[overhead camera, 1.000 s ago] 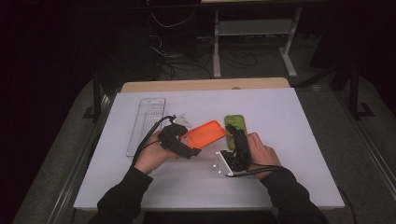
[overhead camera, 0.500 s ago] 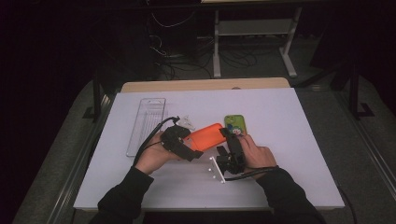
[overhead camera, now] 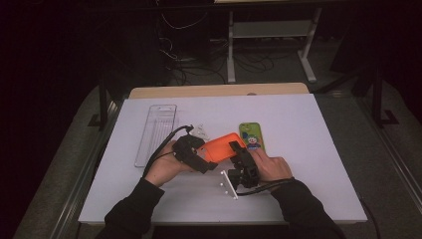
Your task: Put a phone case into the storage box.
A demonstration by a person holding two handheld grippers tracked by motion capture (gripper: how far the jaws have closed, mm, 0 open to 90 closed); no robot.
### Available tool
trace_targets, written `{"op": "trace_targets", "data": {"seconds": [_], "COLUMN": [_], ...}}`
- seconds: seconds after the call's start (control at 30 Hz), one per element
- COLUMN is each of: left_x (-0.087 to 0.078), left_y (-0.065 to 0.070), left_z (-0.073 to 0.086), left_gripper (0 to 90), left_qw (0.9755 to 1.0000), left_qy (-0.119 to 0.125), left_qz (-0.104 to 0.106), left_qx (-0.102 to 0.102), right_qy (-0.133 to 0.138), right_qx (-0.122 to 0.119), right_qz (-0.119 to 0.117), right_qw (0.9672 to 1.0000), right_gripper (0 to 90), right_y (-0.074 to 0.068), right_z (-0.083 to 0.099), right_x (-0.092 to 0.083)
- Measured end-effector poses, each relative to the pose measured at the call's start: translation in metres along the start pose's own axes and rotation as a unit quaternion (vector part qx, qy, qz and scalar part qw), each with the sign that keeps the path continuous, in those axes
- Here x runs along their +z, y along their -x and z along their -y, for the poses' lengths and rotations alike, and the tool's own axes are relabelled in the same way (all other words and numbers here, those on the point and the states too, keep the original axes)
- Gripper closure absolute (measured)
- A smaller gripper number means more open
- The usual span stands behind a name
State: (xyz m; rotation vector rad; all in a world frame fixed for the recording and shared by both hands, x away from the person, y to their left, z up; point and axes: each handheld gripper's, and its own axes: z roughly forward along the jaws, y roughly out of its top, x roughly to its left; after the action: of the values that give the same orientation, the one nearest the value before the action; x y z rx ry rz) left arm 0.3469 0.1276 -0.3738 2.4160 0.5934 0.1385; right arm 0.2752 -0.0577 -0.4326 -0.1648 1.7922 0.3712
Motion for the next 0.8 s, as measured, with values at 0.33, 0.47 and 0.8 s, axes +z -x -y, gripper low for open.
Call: {"op": "trace_targets", "data": {"seconds": [0.33, 0.47, 0.8], "left_x": [0.0005, 0.0009, 0.0020], "left_y": [0.0017, 0.0027, 0.0027], "left_z": [-0.0008, -0.0010, -0.0013], "left_gripper": [15.8, 15.8, 15.5], "left_qw": [1.0000, 1.0000, 1.0000], "left_qy": [-0.001, 0.005, 0.006], "left_qz": [0.003, 0.004, 0.000], "left_qx": [0.001, -0.005, -0.005], "right_qy": [0.008, 0.009, 0.006], "right_qx": [-0.021, -0.023, -0.038], "right_qz": [0.000, 0.000, -0.003], "right_qw": [0.9997, 0.9997, 0.9993], "right_gripper": [67.1, 72.9, 77.6], "right_y": [-0.0040, -0.0043, -0.0044], "right_z": [-0.0029, -0.0035, -0.0039], "right_x": [-0.0002, -0.0007, -0.0003]}}
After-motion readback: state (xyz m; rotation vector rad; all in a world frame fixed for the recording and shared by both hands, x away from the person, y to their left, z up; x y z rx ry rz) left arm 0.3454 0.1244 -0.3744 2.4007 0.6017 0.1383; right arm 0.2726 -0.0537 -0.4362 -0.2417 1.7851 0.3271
